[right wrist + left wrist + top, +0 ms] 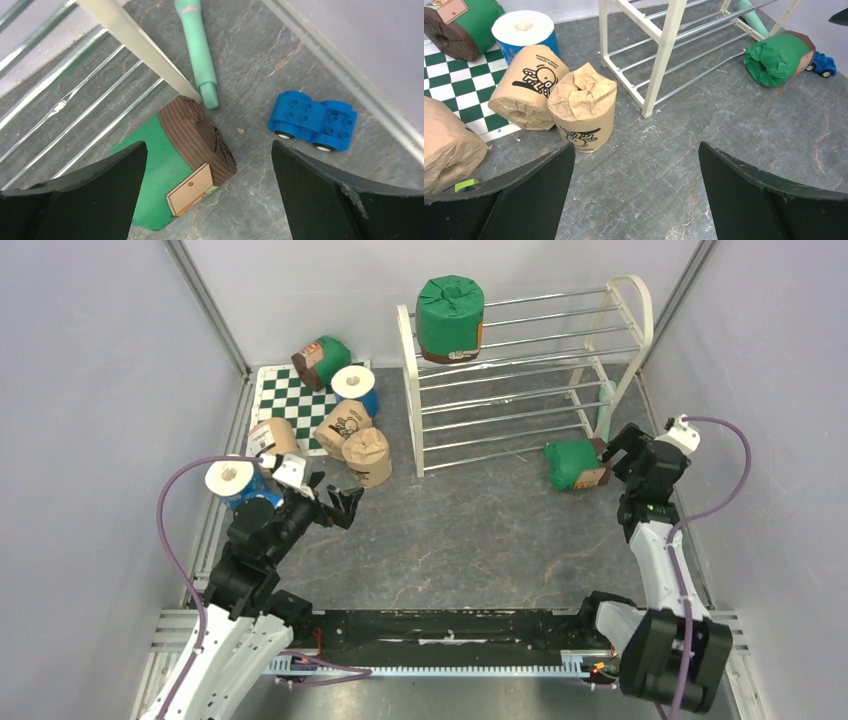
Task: Place and organize the paper towels onto the shelf
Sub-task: Adjust the paper towel at the center of the board.
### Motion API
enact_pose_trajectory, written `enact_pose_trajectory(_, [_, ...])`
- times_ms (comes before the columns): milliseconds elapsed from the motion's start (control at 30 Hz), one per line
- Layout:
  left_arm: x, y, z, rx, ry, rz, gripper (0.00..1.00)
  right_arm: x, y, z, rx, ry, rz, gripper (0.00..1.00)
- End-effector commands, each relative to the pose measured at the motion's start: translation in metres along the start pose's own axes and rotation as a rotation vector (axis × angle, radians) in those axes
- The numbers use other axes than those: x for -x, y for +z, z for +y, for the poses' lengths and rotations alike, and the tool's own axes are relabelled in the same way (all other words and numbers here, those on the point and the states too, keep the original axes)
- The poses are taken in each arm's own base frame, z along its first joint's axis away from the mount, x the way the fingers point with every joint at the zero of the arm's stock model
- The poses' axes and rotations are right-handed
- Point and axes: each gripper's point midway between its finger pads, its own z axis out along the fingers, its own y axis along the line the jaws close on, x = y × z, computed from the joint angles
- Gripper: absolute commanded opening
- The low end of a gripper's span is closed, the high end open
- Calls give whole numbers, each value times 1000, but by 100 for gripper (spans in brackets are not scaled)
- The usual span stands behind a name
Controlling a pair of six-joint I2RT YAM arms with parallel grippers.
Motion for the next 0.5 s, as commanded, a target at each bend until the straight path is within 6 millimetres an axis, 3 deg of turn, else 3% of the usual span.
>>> enact_pose_trajectory(0, [13,-4,1,12,7,-38,100,-2,20,17,185,128,23,98])
enact_pose_trajectory(300, [11,-2,-1,-1,7,-31,100,-37,36,30,370,153,138,97])
enact_pose_trajectory(467, [10,-2,-2,-9,5,-28,100,-64,37,39,443,181,234,90])
